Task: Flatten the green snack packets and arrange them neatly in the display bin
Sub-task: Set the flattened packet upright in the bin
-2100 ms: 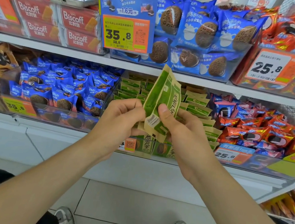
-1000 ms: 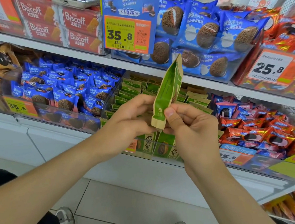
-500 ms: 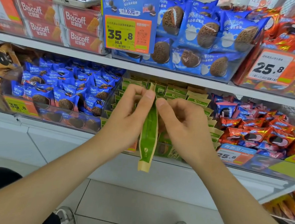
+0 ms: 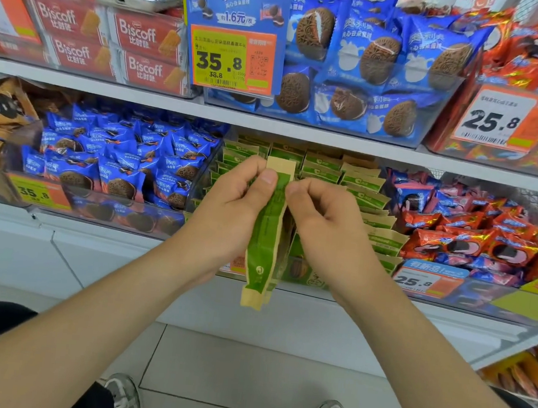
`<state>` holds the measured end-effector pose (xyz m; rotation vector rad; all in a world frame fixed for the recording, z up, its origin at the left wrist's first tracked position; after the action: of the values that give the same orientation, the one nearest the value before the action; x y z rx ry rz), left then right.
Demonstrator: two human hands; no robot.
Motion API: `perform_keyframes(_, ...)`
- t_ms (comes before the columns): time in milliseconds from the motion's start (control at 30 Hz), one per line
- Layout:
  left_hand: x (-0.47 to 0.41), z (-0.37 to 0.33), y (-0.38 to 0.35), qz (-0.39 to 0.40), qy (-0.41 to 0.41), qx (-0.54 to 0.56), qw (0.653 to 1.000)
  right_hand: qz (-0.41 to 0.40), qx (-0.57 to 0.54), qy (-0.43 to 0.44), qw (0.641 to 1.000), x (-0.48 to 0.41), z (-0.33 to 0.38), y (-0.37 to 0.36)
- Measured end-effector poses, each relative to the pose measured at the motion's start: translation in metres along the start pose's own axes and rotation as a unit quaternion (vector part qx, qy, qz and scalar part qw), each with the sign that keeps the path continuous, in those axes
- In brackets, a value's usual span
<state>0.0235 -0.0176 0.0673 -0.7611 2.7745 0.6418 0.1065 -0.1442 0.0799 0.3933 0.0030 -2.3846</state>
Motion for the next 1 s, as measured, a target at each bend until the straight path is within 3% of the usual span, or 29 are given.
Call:
perform_keyframes(133, 0.000, -0.005, 0.009, 0.033, -0.003, 0.036, 0.999, -0.001, 0.051, 0.040, 0.998, -0.003, 0.004, 0.011)
perform_keyframes(200, 0.003, -0.008, 0.011, 0.063, 0.003, 0.023, 0.998, 0.040, 0.115, 0.052, 0.991, -0.006, 0.007, 0.019)
perform_keyframes(300, 0.007, -0.009, 0.006, 0.086, -0.006, -0.017, 0.996, 0.100, 0.082, 0.045, 0.991, -0.006, 0.012, 0.032)
perform_keyframes(467, 0.013, -0.003, 0.000, 0.224, -0.035, -0.125, 0.966, 0.060, 0.164, 0.077, 0.982, -0.010, 0.010, 0.055)
perform_keyframes(533, 0.009, -0.001, 0.005, 0.239, -0.052, -0.162, 0.956, 0.045, 0.133, 0.058, 0.988, -0.010, 0.011, 0.058)
perform_keyframes(633, 0.003, -0.004, 0.011, 0.194, -0.052, -0.150, 0.968, 0.027, -0.023, -0.049, 0.998, -0.008, 0.010, 0.059)
perform_keyframes(733, -0.007, -0.008, 0.014, 0.121, -0.023, -0.099, 0.987, 0.073, -0.125, -0.131, 0.981, -0.009, 0.009, 0.054)
perform_keyframes(867, -0.038, 0.003, 0.030, 0.027, -0.011, -0.202, 0.979, -0.047, -0.017, 0.045, 0.998, -0.023, 0.014, 0.064)
perform_keyframes(933, -0.057, 0.014, 0.039, -0.018, -0.035, -0.317, 0.948, -0.070, 0.032, 0.117, 0.990, -0.031, 0.015, 0.067)
perform_keyframes(1000, -0.071, 0.026, 0.040, -0.011, -0.058, -0.400, 0.915, -0.064, 0.054, 0.131, 0.988, -0.041, 0.006, 0.064)
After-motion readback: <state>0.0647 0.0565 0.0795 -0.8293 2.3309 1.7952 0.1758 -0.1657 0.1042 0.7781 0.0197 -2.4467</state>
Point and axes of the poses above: each hand's wrist, its own x-axis away from the middle knuckle, its own y-axis out of the back of the hand, z = x × y, the point moved 3 cm from there along -x, towards the middle knuckle, and after that the axes turned 15 degrees about -x, right-handed, at the moved point
